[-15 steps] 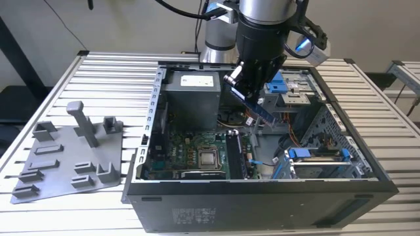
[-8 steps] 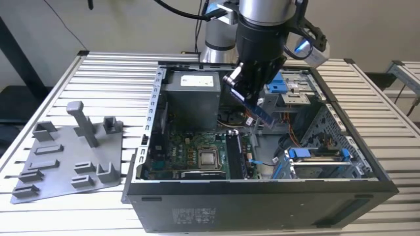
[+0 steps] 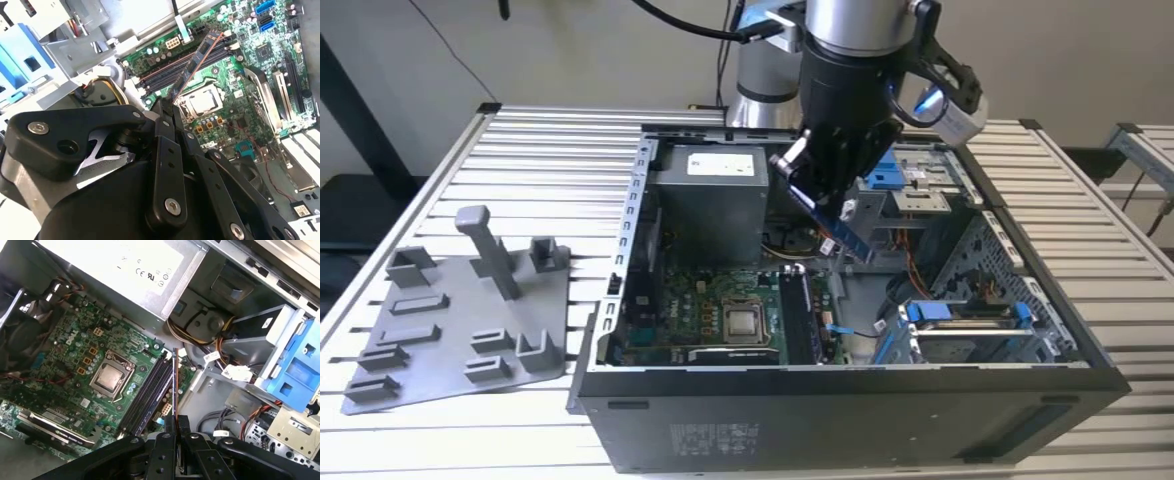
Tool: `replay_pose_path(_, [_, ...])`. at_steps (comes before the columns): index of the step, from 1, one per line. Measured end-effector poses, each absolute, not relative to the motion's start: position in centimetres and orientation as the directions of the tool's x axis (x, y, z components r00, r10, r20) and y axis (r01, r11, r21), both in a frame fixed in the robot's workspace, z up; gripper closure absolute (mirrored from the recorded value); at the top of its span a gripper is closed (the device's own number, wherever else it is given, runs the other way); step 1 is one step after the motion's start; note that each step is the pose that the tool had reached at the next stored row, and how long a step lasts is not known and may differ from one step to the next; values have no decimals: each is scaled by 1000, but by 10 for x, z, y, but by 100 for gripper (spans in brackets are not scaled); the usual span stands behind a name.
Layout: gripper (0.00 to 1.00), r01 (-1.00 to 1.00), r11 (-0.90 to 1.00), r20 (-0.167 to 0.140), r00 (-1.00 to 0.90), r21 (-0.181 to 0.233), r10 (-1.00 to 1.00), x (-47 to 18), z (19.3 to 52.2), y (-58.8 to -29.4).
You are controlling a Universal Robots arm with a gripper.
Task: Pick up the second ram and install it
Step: 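Insert the second ram into the second slot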
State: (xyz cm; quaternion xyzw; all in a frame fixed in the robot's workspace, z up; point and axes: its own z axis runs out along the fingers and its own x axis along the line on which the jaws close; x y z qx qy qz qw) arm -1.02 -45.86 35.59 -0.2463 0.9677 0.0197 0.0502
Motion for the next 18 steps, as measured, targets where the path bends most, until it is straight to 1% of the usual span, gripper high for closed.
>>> replay_pose_path(3, [86,-463,886,-101,-883,13,-459,-10,355,-459])
replay_pose_path(18, [86,-439,898,-101,-895,13,-436,-10,354,-459])
